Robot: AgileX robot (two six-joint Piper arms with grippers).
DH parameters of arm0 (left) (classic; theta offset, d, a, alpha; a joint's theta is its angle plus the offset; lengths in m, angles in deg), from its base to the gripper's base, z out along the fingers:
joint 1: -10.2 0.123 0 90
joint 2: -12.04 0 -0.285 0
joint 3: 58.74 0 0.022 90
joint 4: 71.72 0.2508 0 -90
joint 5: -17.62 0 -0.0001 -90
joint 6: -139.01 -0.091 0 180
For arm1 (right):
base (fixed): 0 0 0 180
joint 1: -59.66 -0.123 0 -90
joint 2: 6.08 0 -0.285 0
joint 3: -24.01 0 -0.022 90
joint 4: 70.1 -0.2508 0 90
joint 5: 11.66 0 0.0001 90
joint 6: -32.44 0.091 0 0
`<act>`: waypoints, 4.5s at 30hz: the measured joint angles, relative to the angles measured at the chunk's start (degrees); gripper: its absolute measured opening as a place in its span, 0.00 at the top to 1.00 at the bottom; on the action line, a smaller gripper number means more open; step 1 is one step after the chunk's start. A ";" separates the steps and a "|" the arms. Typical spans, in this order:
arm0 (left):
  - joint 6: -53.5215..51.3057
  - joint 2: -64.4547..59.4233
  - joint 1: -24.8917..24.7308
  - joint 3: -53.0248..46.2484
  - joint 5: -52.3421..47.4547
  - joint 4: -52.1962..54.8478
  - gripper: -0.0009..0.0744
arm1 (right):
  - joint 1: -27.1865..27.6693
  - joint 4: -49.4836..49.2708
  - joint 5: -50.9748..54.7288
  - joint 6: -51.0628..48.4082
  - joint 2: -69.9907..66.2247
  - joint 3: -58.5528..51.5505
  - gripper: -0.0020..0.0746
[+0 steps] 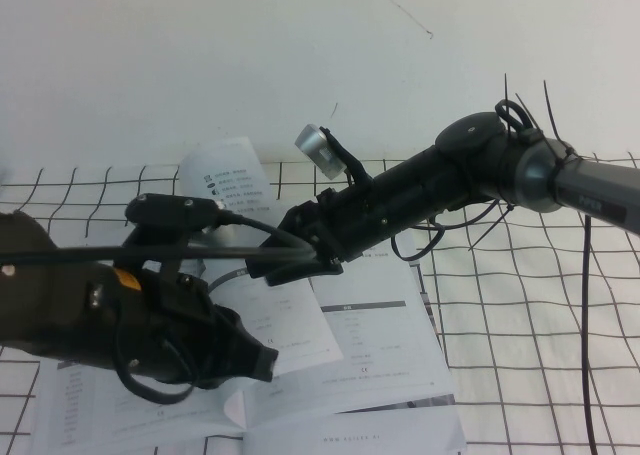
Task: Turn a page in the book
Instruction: Open the closed book
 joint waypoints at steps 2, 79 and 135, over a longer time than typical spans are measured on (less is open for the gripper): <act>1.07 -0.22 -2.38 0.00 1.28 1.10 0.99 | 0.00 0.00 0.00 0.00 0.00 0.00 0.47; 63.26 -13.68 -20.83 0.00 1.24 60.21 0.99 | 2.56 30.65 3.54 12.49 5.91 17.83 0.47; 78.81 -9.96 -8.29 0.00 3.44 71.46 0.99 | -2.97 46.89 3.47 14.63 -6.26 17.83 0.98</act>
